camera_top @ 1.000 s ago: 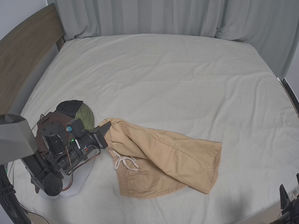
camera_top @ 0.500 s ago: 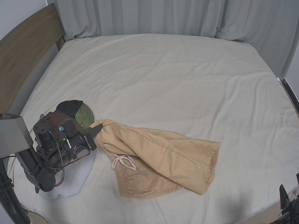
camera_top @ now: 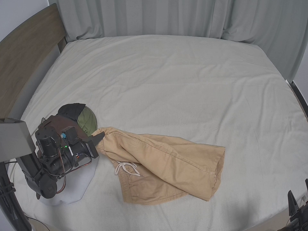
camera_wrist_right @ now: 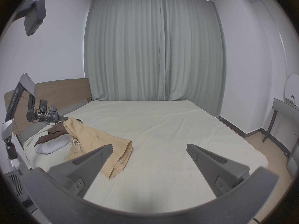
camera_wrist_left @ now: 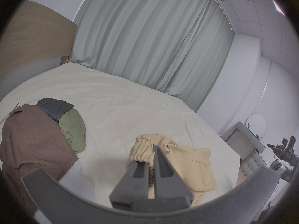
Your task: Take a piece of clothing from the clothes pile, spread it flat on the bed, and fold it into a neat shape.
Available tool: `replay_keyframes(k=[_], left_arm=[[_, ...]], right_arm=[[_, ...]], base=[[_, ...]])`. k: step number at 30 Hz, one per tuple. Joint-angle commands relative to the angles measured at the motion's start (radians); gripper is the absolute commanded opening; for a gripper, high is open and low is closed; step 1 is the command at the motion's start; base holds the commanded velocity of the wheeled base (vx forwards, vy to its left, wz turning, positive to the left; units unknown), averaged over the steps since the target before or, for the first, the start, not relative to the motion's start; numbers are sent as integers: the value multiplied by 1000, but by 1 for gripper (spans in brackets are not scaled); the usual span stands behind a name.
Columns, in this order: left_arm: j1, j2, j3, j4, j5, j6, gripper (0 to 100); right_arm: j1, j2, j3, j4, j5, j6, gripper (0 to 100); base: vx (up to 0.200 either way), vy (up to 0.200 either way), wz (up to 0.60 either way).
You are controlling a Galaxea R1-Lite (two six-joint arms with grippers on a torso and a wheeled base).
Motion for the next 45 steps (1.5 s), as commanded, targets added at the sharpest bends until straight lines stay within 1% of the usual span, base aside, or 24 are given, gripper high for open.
replay_keyframes(k=[1, 16, 21, 22, 24, 26, 28, 29, 30, 31, 32, 35, 36, 37, 38, 43, 45], left_arm=[[-2, 10, -3, -2, 0, 0, 0], [-1, 9, -7, -2, 0, 1, 0], [1, 3, -7, -2, 0, 1, 0], [2, 3, -7, -2, 0, 1, 0], [4, 3, -5, -2, 0, 1, 0], [4, 4, -3, -2, 0, 1, 0], [2, 7, -3, -4, 0, 1, 0], [2, 9, -5, -4, 0, 1, 0], [2, 9, -5, -2, 0, 1, 0], [2, 9, -8, -2, 0, 1, 0], [2, 9, -8, -2, 0, 1, 0], [4, 7, -8, -2, 0, 1, 0], [4, 7, -8, -2, 0, 1, 0], [4, 6, -8, -2, 0, 1, 0], [6, 6, -8, -4, 0, 1, 0], [6, 4, -10, -2, 0, 1, 0], [4, 4, -8, -4, 0, 1, 0]], right_arm=[[-1, -4, 18, 0, 1, -1, 100], [-1, -5, 18, 1, 1, 5, 100], [2, -7, 18, 0, 3, -19, 100], [0, -15, 18, -16, 9, -24, 100], [2, -15, -39, -98, 23, -25, 100], [3, 74, -140, -160, 24, -25, 100], [8, 154, -220, -160, 34, -25, 100], [11, 177, -248, -155, 51, -25, 100], [11, 180, -249, -154, 55, -25, 100], [17, 240, -260, -151, 104, -27, 100], [22, 280, -263, -152, 129, -27, 100], [35, 375, -274, -154, 175, -31, 100], [35, 380, -274, -154, 176, -31, 100], [45, 427, -294, -151, 205, -41, 100], [49, 467, -308, -151, 221, -53, 100], [71, 591, -349, -149, 236, -80, 100], [106, 634, -364, -151, 236, -80, 100]], base=[[0, 0, 0], [0, 0, 0], [0, 0, 0], [0, 0, 0], [0, 0, 0], [0, 0, 0], [0, 0, 0], [0, 0, 0], [0, 0, 0], [0, 0, 0], [0, 0, 0], [0, 0, 0], [0, 0, 0], [0, 0, 0], [0, 0, 0], [0, 0, 0], [0, 0, 0]])
